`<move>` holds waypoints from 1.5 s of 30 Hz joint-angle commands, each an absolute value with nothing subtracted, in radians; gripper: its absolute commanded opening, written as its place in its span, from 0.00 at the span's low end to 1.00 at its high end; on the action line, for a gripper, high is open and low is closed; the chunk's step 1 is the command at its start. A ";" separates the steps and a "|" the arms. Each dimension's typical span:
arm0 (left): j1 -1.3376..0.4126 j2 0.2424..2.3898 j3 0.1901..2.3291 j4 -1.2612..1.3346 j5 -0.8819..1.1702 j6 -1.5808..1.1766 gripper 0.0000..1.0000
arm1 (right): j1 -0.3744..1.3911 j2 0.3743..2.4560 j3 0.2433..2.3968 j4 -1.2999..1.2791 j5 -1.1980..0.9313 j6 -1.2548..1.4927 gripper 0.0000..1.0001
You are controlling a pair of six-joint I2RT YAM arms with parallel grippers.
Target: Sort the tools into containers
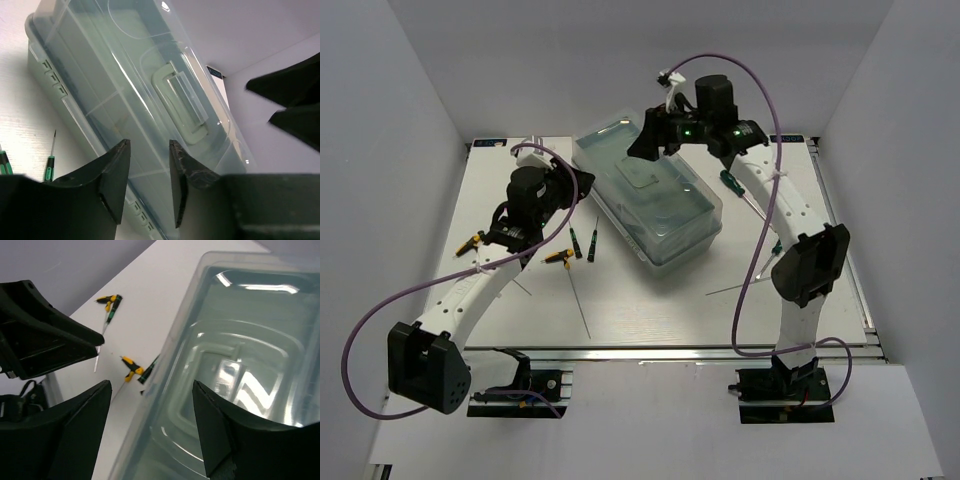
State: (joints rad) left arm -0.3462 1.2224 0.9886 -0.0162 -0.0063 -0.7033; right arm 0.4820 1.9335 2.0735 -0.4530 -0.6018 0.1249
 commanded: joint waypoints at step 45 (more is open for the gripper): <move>-0.347 1.325 0.799 0.382 0.241 -0.769 0.44 | 0.589 2.062 1.976 -0.581 -0.675 0.199 0.62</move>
State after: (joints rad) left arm -0.3462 1.3525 0.7933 0.2859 0.1898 -0.7650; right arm 0.5636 2.0502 1.9976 -0.4473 -0.5220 0.1509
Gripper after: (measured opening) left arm 0.437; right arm 0.624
